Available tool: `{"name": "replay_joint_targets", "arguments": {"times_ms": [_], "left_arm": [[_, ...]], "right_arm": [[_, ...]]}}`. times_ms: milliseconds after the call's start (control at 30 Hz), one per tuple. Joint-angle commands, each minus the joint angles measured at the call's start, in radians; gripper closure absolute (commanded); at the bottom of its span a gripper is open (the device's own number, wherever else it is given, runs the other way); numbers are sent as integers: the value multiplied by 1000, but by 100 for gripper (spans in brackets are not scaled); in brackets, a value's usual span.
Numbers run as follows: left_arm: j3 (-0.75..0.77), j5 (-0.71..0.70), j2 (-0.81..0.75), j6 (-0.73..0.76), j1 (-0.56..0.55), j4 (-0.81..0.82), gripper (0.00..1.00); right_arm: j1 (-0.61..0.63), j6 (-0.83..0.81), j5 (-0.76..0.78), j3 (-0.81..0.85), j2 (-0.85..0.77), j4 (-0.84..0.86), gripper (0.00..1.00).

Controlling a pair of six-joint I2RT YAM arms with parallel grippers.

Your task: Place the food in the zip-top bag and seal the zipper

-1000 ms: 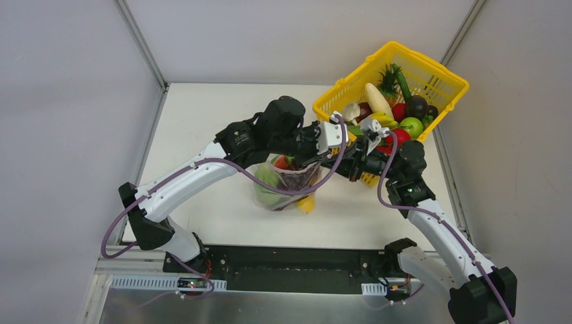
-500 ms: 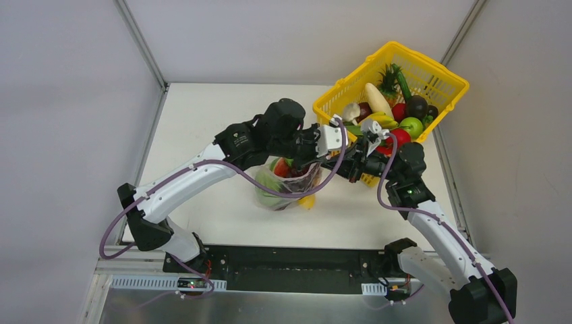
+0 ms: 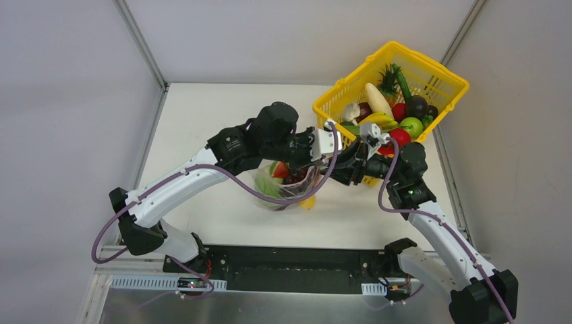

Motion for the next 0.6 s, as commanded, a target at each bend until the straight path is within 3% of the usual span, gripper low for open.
{"name": "replay_joint_targets", "arguments": {"times_ms": [0,233,400,533,567], "left_arm": [[55,66,6,-1,1,10,100],[66,90,15,-4,2,6,100],[66,99,16,0,1,-1,100],[64,96,15,1,1,-11,100],[64,93,14,2,2,-12,100]], "right_arm": [[7,-103,-61,68,-4,-45,63],[9,-133,-65,90,21,-61,62],[12,-139,-59,95,32,-61,80],[13,-136,-32,93,21,-57,100],[13,-132,-18,91,19,-56,100]]}}
